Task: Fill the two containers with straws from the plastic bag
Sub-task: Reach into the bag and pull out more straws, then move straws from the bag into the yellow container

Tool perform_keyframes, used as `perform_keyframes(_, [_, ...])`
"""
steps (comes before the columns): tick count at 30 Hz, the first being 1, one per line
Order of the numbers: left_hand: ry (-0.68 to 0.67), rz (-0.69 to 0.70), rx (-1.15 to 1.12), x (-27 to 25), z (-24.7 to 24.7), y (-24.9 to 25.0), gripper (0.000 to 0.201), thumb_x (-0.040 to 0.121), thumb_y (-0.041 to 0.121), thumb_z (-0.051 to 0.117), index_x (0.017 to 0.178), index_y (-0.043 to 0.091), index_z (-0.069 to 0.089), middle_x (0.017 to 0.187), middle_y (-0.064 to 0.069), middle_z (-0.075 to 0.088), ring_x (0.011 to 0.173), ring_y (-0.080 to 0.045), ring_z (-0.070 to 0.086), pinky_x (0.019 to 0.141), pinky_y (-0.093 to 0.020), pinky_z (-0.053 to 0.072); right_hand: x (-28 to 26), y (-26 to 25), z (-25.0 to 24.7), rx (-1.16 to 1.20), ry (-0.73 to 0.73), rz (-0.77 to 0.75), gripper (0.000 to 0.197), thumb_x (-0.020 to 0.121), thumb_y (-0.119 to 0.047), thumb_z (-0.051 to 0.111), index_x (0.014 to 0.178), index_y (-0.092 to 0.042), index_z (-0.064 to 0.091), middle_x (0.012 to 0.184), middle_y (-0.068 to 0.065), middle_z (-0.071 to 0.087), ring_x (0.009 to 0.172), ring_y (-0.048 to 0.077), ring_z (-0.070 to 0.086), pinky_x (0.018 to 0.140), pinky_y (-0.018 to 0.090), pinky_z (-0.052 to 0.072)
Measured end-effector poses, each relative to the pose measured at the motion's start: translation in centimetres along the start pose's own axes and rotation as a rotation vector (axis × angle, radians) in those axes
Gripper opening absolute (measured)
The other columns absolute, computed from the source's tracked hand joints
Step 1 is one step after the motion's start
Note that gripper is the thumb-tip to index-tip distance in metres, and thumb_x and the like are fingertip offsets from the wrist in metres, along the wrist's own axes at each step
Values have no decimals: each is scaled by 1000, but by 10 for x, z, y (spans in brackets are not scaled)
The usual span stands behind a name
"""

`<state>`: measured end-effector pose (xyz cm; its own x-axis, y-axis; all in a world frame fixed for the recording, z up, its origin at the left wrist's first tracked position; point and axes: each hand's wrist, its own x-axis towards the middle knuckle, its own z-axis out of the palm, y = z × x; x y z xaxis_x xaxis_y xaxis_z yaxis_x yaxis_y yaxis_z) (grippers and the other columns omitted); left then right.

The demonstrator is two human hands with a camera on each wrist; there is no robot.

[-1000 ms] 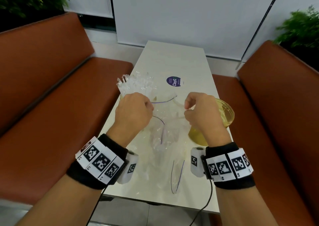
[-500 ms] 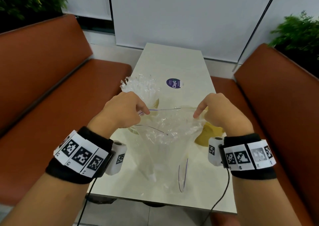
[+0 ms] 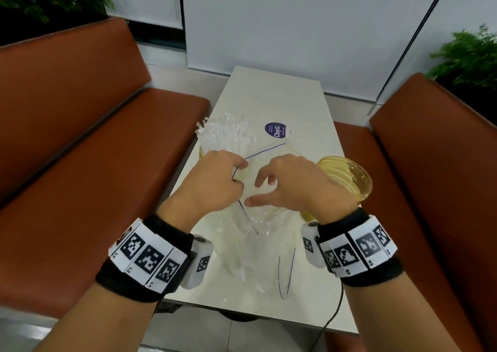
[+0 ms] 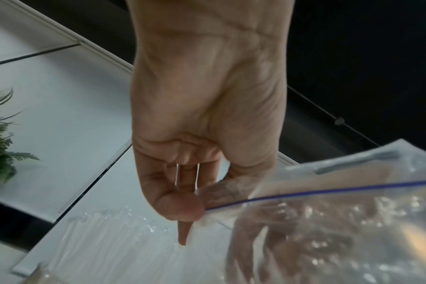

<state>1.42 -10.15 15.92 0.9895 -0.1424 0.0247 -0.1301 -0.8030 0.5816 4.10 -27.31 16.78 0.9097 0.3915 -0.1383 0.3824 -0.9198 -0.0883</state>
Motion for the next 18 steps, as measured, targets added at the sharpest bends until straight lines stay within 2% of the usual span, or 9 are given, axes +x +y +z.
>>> perform_keyframes(1, [8,-2,-23,0,1,-1,52,84,4,59,135,18,63,114,-10,70,75,-17,62,66,-19,44,2,-1,3,-14,-57,-4,54,68,-77,71,106,-38,71,97,-12,59,92,11,57,74,29,41])
perform_keyframes(3, [29,-10,-43,-2,4,-3,49,88,4,57,135,17,62,117,-13,71,96,-30,67,73,-19,41,4,-1,7,18,-119,-27,42,73,-64,76,105,-37,72,95,-11,58,92,14,59,77,30,46])
perform_keyframes(4, [41,-14,-49,-3,6,-4,48,89,5,56,135,18,62,117,-13,71,102,-31,67,75,-20,41,5,-1,8,37,-112,-39,33,78,-57,77,103,-36,73,96,-10,60,91,16,60,79,31,49])
perform_keyframes(7, [102,-18,-57,-5,12,-6,43,91,12,56,132,20,64,117,-7,71,106,-28,65,79,-24,41,8,1,12,52,15,-67,9,86,-35,75,93,-30,78,99,-3,70,90,19,66,84,35,55])
perform_keyframes(10, [148,-1,-102,-6,21,-9,40,91,29,62,131,24,64,125,7,67,106,-18,63,87,-26,47,12,5,11,104,80,-58,10,88,-24,75,95,-20,81,97,2,75,89,19,69,86,34,56])
perform_keyframes(12, [144,8,-121,-7,27,-9,53,84,51,69,131,26,61,130,16,61,109,-11,61,94,-31,50,12,8,2,141,132,-70,9,88,-21,76,94,-18,81,94,3,76,84,16,68,85,33,56])
perform_keyframes(14, [119,-9,-146,-7,31,-8,79,69,70,74,133,26,58,131,18,58,114,-7,57,97,-33,50,9,9,-15,167,203,-101,8,88,-22,77,92,-18,82,91,2,75,69,7,62,78,27,54])
perform_keyframes(16, [124,-18,-170,-8,34,-4,98,54,82,74,133,26,57,130,17,56,115,-6,56,99,-33,50,6,6,-36,185,258,-151,9,87,-24,77,91,-18,82,86,-1,73,60,-1,53,67,17,46])
perform_keyframes(18, [146,-24,-179,-7,38,2,108,45,87,72,134,28,55,124,17,53,110,-5,54,95,-32,51,2,-1,-59,183,304,-215,8,86,-25,78,89,-19,82,80,-5,71,58,-3,51,60,8,37])
